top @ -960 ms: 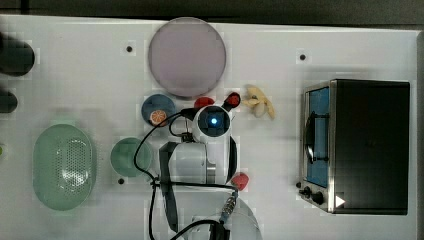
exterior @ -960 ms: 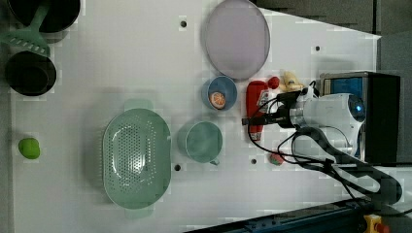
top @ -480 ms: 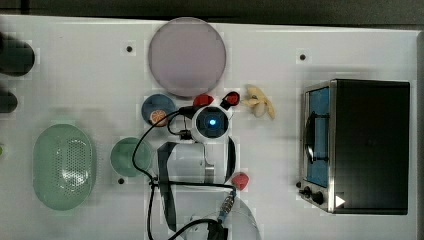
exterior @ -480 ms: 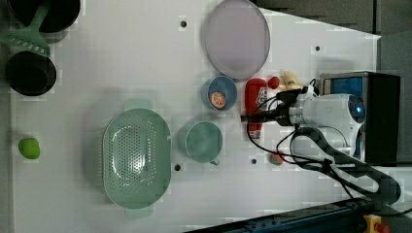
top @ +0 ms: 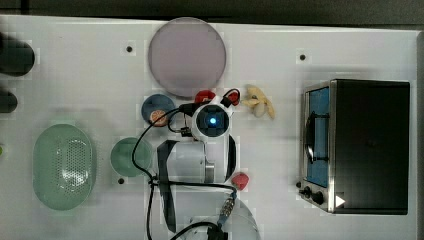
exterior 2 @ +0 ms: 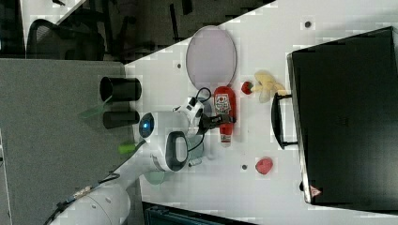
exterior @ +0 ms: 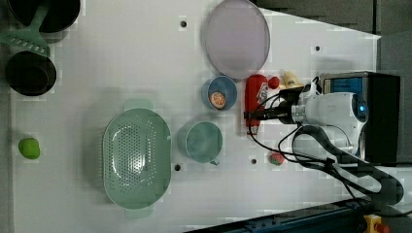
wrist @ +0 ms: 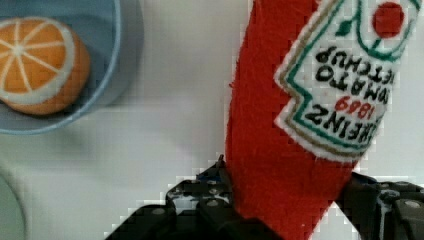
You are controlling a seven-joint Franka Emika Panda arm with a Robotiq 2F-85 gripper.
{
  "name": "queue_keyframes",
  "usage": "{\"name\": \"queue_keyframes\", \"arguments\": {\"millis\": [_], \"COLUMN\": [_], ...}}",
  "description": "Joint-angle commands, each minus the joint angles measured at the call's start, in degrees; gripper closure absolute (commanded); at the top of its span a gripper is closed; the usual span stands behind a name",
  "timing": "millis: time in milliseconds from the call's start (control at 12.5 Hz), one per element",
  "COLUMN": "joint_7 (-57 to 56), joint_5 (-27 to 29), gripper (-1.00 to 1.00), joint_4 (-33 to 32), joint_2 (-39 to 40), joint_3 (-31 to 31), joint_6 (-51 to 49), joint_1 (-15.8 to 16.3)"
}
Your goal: Pick Ketchup from the table and place it in strainer.
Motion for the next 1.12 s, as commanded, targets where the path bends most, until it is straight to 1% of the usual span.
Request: {"name": "queue_keyframes", "arguments": {"millis": [80, 480, 720, 880, 1120], "joint_7": [0.6, 2.9, 9.0, 15.9, 27.0], "joint_5": [-0.3, -0.2, -0.1, 0.1, 1.6], "gripper": [-0.23, -0.23, -0.23, -0.23, -0.23], "joint_4": [1.3, 4.6, 7.4, 8.6, 9.8], "joint_2": [-8.0, -22.4, -29.0, -31.3, -31.2], "joint_3": [0.4, 3.6, 6.4, 9.6, 16.4], "joint_6": [-5.6, -22.6, -33.8, -39.2, -39.9], "joint_1": [0.8, 1.1, 1.4, 2.1, 3.2]}}
